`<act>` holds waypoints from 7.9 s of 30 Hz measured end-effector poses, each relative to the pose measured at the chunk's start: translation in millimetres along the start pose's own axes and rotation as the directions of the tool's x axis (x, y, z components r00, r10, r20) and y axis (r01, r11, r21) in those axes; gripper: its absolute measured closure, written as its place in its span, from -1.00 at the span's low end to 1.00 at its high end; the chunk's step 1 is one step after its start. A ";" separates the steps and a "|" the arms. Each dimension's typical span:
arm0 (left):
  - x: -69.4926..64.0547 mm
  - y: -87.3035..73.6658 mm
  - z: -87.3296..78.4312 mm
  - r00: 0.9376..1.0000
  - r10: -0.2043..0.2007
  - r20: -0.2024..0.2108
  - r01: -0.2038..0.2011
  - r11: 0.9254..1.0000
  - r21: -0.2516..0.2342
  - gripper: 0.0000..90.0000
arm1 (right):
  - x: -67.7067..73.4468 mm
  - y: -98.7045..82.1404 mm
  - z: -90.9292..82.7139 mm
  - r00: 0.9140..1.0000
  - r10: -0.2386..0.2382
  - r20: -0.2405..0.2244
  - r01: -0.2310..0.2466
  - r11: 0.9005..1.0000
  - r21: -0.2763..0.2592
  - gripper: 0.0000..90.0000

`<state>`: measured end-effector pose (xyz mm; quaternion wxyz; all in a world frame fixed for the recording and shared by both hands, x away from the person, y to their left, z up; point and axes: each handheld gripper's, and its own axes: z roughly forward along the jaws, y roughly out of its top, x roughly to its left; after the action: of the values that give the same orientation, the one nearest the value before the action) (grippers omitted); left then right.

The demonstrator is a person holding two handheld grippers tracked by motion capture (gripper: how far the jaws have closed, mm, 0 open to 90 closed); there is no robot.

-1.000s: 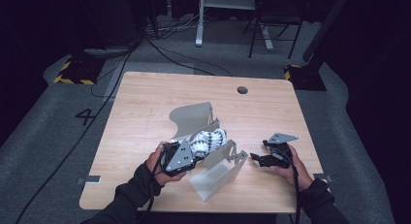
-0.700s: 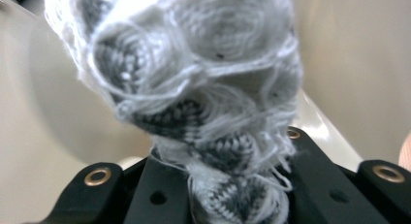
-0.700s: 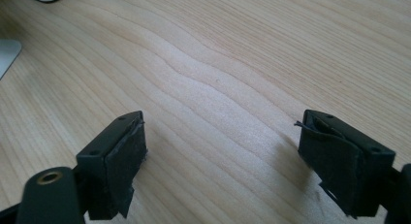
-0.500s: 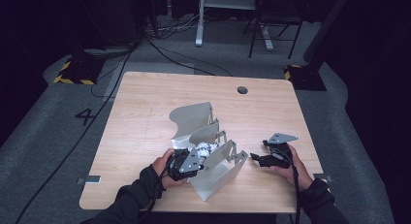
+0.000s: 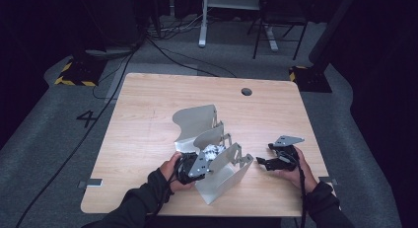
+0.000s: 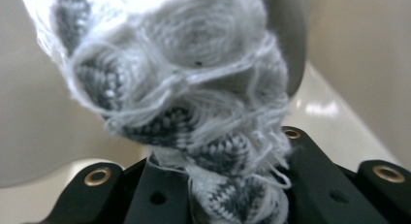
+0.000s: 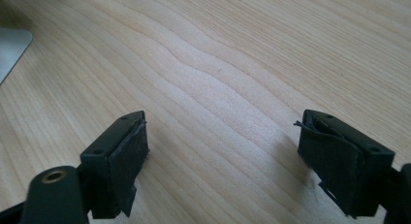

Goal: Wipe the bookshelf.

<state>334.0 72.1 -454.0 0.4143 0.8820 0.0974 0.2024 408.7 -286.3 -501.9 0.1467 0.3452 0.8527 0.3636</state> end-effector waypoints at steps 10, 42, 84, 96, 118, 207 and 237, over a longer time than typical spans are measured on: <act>7.6 15.5 -39.0 0.999 -0.023 -0.040 0.016 0.985 -0.172 0.71 | 0.0 -0.1 -1.1 1.000 -0.002 -0.002 0.002 1.000 0.006 -0.55; 20.4 -75.3 -58.2 0.979 -0.202 -0.037 0.205 0.973 0.106 0.61 | 75.0 112.5 -93.7 0.977 -0.155 -0.147 0.121 0.968 -0.219 0.23; 31.1 -66.7 -48.6 0.933 -0.314 -0.175 0.327 0.944 0.049 0.62 | 31.0 145.8 -60.2 0.968 -0.207 -0.142 0.204 0.978 -0.036 0.87; 28.0 -7.3 -16.9 0.953 -0.210 -0.219 0.213 0.977 -0.011 0.68 | 25.8 148.9 -64.8 0.985 -0.154 -0.078 0.143 0.982 -0.125 0.40; 45.9 3.6 15.4 0.982 -0.124 -0.139 0.109 0.988 -0.107 0.71 | -15.2 45.4 -74.3 0.990 0.028 0.136 -0.009 0.990 -0.138 -0.18; 47.1 10.0 32.7 0.995 -0.094 -0.039 0.094 0.996 -0.010 0.69 | -19.4 0.9 0.7 0.998 0.048 0.042 -0.047 0.999 -0.028 -0.32; 54.8 5.2 21.8 0.991 -0.094 -0.098 0.098 0.994 0.043 0.72 | -19.1 1.0 1.1 0.998 0.048 0.043 -0.047 0.998 -0.029 -0.33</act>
<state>392.8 72.3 -447.4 0.3974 0.8752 0.1641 0.2218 423.5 -298.5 -502.0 0.1615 0.3713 0.8356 0.3713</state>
